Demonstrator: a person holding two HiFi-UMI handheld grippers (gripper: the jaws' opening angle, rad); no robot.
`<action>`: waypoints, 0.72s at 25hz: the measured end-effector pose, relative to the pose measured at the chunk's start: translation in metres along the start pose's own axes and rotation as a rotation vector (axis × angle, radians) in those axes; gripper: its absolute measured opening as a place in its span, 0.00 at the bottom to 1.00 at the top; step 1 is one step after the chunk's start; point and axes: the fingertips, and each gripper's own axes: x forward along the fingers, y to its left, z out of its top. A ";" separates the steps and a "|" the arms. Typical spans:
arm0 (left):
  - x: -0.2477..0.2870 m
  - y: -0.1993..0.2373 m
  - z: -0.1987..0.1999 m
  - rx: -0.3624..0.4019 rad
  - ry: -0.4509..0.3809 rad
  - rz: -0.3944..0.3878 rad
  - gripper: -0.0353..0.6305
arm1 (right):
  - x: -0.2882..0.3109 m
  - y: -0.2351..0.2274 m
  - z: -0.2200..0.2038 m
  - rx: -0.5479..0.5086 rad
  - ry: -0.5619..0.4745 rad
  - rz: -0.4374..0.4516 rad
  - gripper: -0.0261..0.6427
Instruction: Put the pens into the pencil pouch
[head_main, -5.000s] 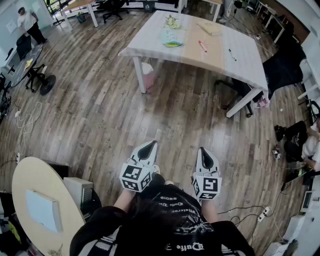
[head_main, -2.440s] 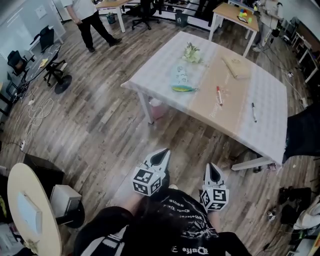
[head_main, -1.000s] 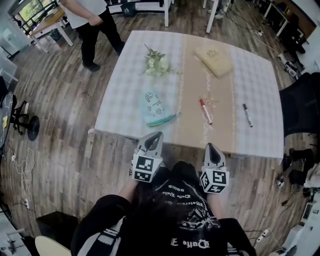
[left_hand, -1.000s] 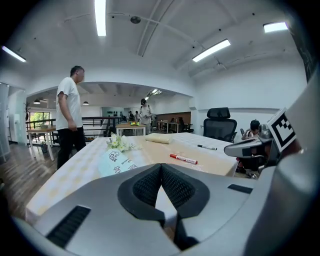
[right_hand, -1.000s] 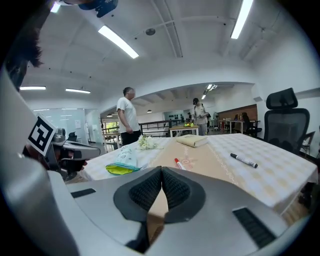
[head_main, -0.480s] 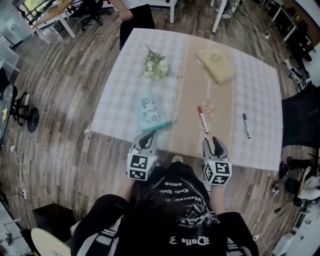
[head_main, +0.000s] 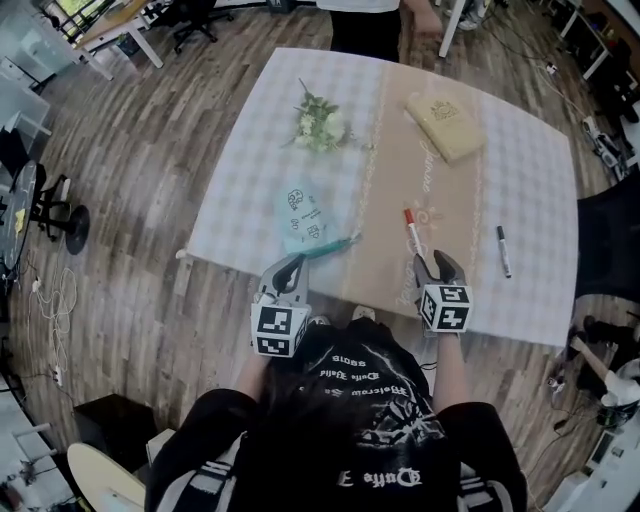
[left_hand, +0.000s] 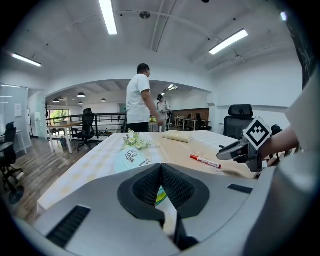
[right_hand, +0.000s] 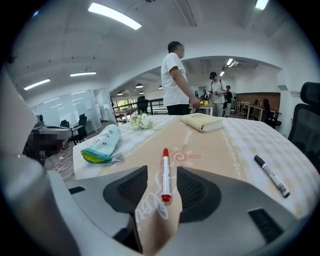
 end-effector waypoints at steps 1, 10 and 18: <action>-0.001 0.002 -0.001 0.000 0.001 0.010 0.08 | 0.006 -0.002 -0.002 -0.001 0.010 0.003 0.32; -0.009 0.019 -0.005 0.010 0.018 0.078 0.08 | 0.051 -0.006 -0.014 -0.047 0.130 0.039 0.31; -0.008 0.029 -0.004 -0.006 0.018 0.113 0.08 | 0.060 -0.008 -0.025 -0.078 0.218 0.015 0.29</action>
